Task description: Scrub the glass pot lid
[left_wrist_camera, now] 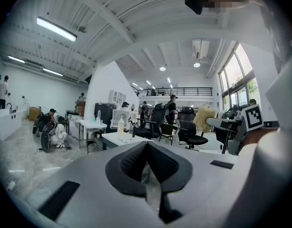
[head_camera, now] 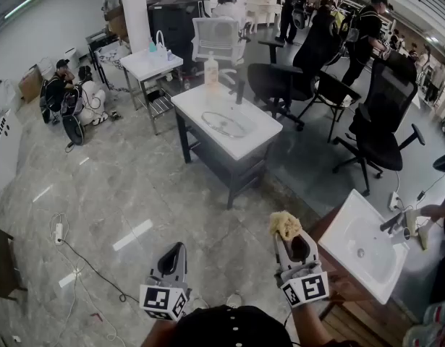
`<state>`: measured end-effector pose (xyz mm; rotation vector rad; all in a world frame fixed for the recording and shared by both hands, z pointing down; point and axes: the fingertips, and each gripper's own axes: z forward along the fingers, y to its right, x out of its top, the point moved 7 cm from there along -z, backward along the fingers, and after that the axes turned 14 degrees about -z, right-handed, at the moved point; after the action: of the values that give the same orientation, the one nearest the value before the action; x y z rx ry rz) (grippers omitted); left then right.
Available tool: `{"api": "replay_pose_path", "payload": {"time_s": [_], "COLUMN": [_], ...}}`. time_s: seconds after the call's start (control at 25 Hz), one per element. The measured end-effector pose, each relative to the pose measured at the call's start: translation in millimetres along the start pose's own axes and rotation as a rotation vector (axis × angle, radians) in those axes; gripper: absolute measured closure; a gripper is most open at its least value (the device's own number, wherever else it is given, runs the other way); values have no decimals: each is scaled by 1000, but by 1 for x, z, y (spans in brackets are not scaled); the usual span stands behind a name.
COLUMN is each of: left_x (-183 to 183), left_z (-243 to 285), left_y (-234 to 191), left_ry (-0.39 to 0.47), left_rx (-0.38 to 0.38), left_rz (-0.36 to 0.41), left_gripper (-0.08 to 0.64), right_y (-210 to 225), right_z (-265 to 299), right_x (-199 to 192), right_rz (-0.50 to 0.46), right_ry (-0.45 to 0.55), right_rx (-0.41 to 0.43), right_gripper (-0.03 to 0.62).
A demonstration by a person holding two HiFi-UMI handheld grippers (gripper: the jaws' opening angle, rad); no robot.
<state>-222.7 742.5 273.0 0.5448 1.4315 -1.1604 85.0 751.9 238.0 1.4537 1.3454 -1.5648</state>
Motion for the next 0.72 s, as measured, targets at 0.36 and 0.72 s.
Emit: {"api": "replay_pose_path", "payload": {"time_s": [0.36,0.72], "left_x": [0,-5], "left_z": [9,22], "left_y": [12,34], "left_ry": [8,14], "left_rx": [0,24], "left_rz": [4,1], "left_gripper": [534,534], "right_y": [10,32], "right_z": [0,-5], "right_x": [-3,-12], "right_rz": [6,43], "right_ry": [5,38], "right_rx": [4,28], "right_gripper": [445,443]}}
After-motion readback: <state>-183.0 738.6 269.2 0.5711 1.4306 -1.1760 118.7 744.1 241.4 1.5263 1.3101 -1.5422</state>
